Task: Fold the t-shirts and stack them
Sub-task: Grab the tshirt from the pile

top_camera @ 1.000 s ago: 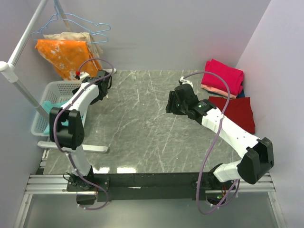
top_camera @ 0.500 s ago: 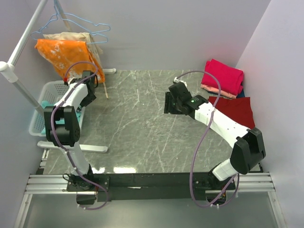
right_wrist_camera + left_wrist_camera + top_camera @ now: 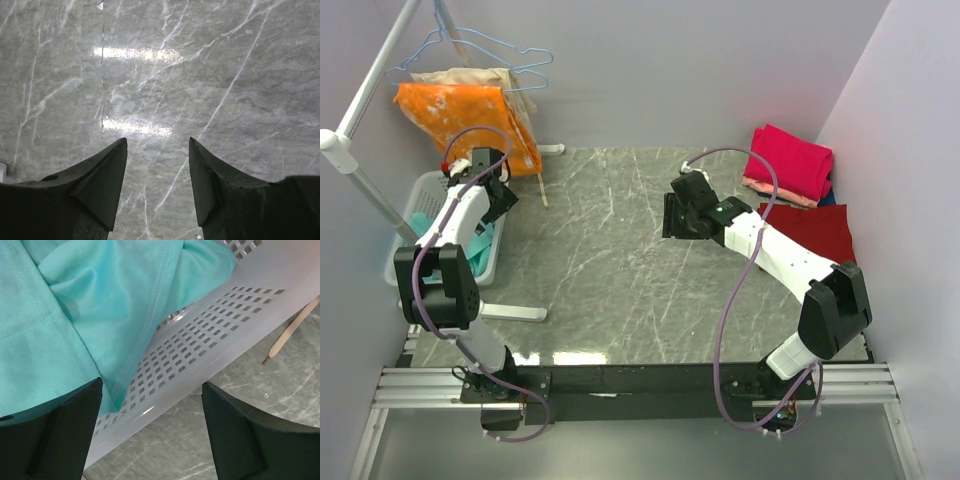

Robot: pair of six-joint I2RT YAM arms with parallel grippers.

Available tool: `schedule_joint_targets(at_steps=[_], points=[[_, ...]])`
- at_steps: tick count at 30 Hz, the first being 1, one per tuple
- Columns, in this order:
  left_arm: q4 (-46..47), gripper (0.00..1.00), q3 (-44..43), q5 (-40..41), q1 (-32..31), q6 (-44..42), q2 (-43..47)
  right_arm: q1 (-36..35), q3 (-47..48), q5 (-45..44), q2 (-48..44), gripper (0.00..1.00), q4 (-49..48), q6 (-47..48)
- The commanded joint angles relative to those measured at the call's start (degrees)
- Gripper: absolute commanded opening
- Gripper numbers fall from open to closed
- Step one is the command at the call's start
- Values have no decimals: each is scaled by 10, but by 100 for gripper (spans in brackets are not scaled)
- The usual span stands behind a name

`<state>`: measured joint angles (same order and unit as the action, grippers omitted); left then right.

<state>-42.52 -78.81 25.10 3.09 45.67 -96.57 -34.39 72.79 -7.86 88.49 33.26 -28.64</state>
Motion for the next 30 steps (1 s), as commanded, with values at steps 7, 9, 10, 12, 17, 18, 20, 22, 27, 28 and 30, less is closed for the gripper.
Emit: schedule_joint_targets(at_steps=[7, 9, 10, 12, 17, 18, 20, 22, 27, 28, 30], points=[[60, 84, -2, -22, 11, -21, 38, -5, -9, -4, -14, 59, -13, 3], [54, 84, -4, -10, 12, -14, 42, -6, -13, -5, -17, 59, -15, 3], [44, 84, -19, 15, 11, -9, 36, -5, -14, -6, -17, 59, -14, 3], [-2, 85, -40, 47, 11, 10, 11, -6, -16, -7, -17, 59, -14, 4], [-80, 88, -83, 128, 11, 75, -37, -6, -14, -12, -21, 59, -8, 9], [-78, 88, -80, 130, 11, 83, -41, -6, -15, -14, -22, 59, -8, 10], [-81, 88, -77, 131, 11, 86, -60, -6, -17, -22, -25, 59, -5, 12], [-89, 89, -83, 133, 11, 93, -77, -5, -17, -29, -30, 59, -1, 16], [-99, 89, -95, 143, 11, 97, -130, -4, -19, -42, -36, 59, 8, 27], [-100, 89, -100, 147, 11, 98, -138, -4, -19, -44, -37, 59, 8, 27], [-112, 90, -109, 153, 11, 100, -159, -4, -16, -44, -36, 60, 10, 31]])
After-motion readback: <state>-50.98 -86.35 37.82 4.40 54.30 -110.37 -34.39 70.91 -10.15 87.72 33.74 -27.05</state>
